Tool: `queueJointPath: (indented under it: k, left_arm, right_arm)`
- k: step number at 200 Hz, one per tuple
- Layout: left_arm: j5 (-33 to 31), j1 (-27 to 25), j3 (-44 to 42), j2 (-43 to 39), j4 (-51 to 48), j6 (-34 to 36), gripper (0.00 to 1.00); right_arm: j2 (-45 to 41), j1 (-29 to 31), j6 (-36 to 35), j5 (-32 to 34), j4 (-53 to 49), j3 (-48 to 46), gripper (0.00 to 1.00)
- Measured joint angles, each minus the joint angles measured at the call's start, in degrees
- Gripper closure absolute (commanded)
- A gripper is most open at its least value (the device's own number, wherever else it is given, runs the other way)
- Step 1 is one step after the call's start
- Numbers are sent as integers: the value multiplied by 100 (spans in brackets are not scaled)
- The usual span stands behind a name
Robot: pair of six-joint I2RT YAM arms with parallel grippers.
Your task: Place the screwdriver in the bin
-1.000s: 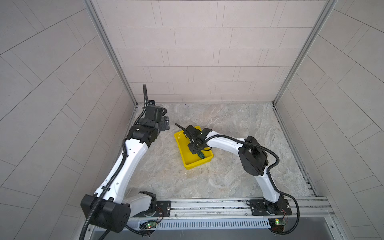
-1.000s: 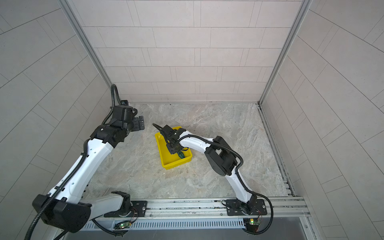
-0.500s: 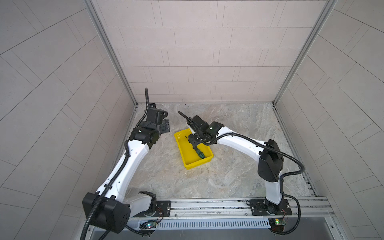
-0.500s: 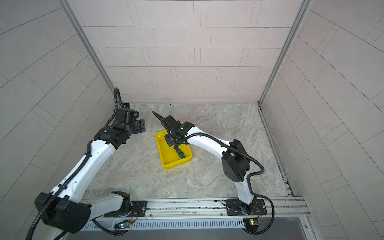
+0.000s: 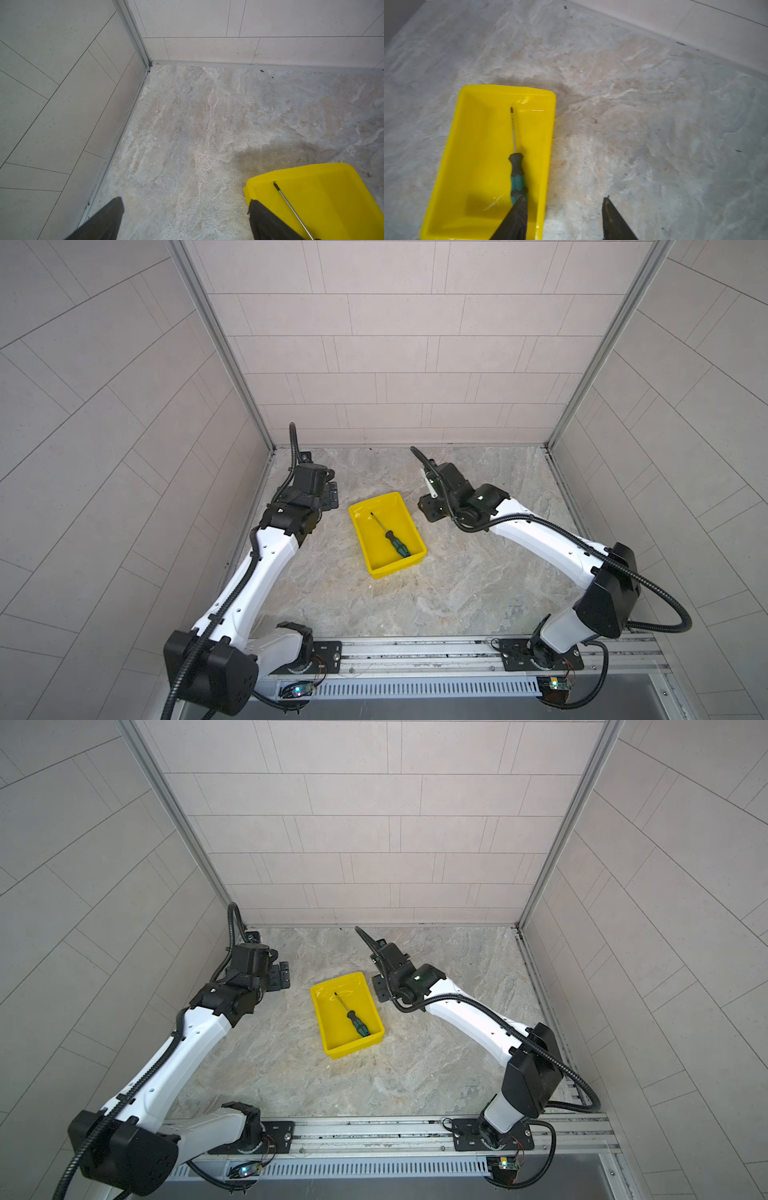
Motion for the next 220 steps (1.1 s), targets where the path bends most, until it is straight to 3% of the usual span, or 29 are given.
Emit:
queueJointPath:
  k: [45, 75, 137, 187, 220]
  left_arm:
    - [-28, -20, -140, 7, 205, 155, 0]
    - [-68, -168, -439, -107, 507, 321, 0]
    - [-44, -299, -1102, -516, 1311, 813, 0]
    - [514, -284, -1158, -282, 2015, 649, 0]
    - [275, -260, -1801, -223, 2804, 619, 0]
  right_arm:
    - [-894, -857, -103, 229, 199, -800, 33]
    - [-1770, -1062, -149, 428, 564, -1414, 1]
    - [-2712, -1285, -170, 1196, 780, -2109, 0]
    - [-3445, -1325, -26, 2096, 719, -2706, 0]
    - [-4011, -1401, 39, 2612, 555, -2841, 0]
